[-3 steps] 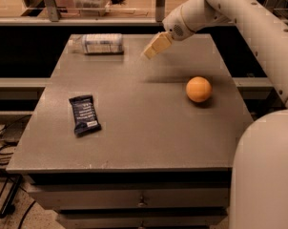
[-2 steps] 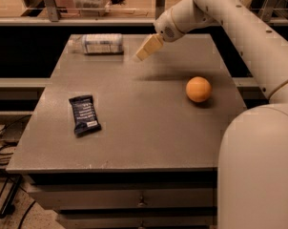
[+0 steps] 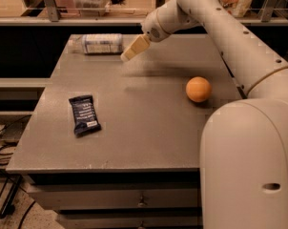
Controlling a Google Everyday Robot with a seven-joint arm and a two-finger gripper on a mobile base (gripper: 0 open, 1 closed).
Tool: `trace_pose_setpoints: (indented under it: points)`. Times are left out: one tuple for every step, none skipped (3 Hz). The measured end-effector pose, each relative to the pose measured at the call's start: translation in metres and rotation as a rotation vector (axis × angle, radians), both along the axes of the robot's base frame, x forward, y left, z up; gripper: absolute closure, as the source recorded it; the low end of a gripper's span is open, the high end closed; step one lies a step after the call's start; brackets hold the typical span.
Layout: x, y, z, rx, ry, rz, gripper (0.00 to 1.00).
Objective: Pick blue plastic bottle
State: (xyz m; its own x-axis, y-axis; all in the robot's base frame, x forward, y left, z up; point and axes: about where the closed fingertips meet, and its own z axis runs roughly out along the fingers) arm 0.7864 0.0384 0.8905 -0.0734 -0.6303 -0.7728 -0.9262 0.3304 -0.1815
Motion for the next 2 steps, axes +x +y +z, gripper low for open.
trace_pose_setpoints:
  points:
    - [0.007, 0.023, -0.003, 0.020, 0.004, 0.016, 0.00]
    - [0.013, 0.041, -0.006, 0.040, 0.015, 0.028, 0.00]
